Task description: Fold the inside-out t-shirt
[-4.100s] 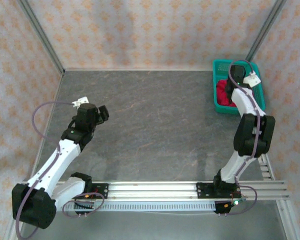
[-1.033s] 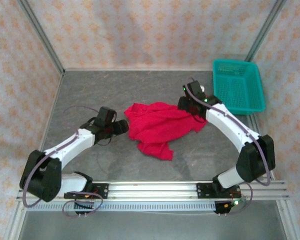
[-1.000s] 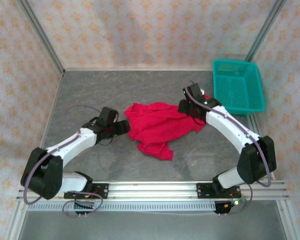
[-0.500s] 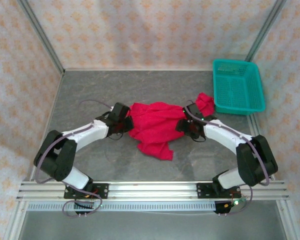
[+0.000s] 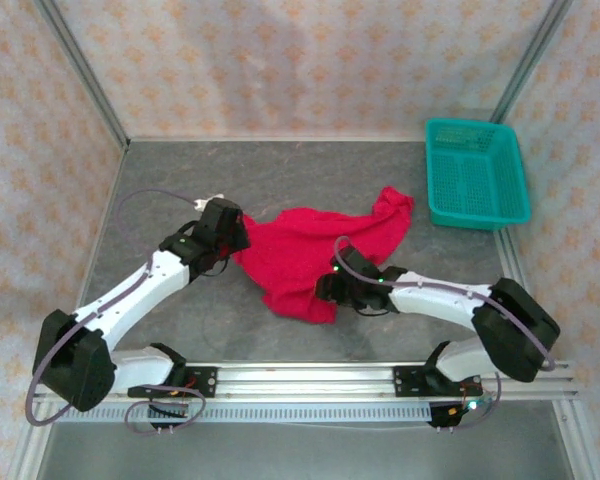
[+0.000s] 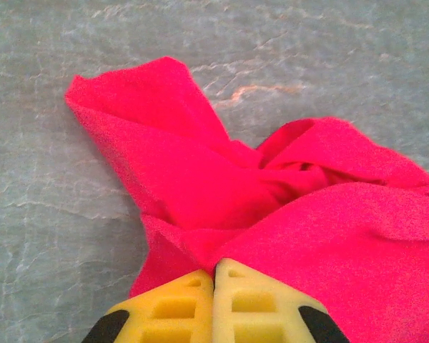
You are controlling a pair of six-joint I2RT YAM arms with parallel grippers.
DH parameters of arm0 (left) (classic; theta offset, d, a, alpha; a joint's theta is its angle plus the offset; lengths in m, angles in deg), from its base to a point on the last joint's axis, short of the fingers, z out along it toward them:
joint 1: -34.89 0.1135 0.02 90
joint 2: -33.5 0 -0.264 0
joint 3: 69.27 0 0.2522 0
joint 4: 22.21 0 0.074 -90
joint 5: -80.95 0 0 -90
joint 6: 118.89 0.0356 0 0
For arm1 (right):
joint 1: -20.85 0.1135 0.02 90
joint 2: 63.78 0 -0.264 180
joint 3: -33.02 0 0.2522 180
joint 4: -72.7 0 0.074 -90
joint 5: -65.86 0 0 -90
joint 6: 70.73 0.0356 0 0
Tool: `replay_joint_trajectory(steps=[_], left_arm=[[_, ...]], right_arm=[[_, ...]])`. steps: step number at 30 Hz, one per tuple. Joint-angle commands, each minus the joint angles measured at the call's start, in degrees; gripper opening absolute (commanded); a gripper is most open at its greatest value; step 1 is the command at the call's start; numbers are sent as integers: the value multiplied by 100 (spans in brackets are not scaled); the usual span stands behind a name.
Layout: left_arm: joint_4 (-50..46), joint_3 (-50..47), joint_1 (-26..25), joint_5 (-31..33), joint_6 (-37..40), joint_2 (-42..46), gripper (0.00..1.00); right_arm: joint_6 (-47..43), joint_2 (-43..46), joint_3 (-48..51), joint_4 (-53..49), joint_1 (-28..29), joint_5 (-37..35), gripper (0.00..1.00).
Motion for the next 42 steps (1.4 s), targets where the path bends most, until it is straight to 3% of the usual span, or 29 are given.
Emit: replay_joint_trajectory(steps=[1, 3, 4, 5, 7, 8, 15, 20, 25, 29, 32, 37, 41, 42], left_arm=[[-363, 125, 49, 322, 158, -186, 0], [-477, 220, 75, 376, 237, -260, 0], [-548, 270, 104, 406, 271, -279, 0], [-585, 310, 138, 409, 303, -290, 0], [-708, 392, 259, 335, 361, -282, 0], [-767, 432, 334, 276, 390, -269, 0], [-1537, 1146, 869, 402, 781, 212, 0], [-1804, 1504, 908, 483, 798, 673, 0], [-1744, 1441, 908, -44, 775, 991, 0], [-1451, 1176, 878, -674, 619, 1090, 0], [-1197, 937, 827, -767, 632, 1019, 0], [-1558, 1030, 827, -225, 977, 320, 0], [-2127, 1348, 831, 568, 1213, -337, 1], [-2238, 1413, 827, 675, 1256, -453, 14]], right_arm=[[259, -552, -178, 421, 331, -67, 65], [410, -894, -232, 546, 458, -108, 62], [471, -1049, -274, 616, 501, -120, 56], [500, -1153, -314, 656, 523, -124, 45], [555, -1194, -473, 496, 526, -262, 10], [536, -1132, -571, 339, 521, -363, 0], [-532, 323, -1987, -1848, 317, -1723, 0], [-1024, 1493, -2514, -2457, 44, -2221, 0], [-1274, 1979, -3034, -2946, -113, -2388, 0], [-1361, 1899, -3361, -2913, -114, -2130, 0], [-1363, 1609, -3530, -2717, -114, -1901, 0], [-1442, 837, -3748, -2546, -164, -1918, 0], [-1442, 312, -3900, -2486, -325, -1879, 0], [-1415, 200, -3953, -2475, -418, -1825, 0]])
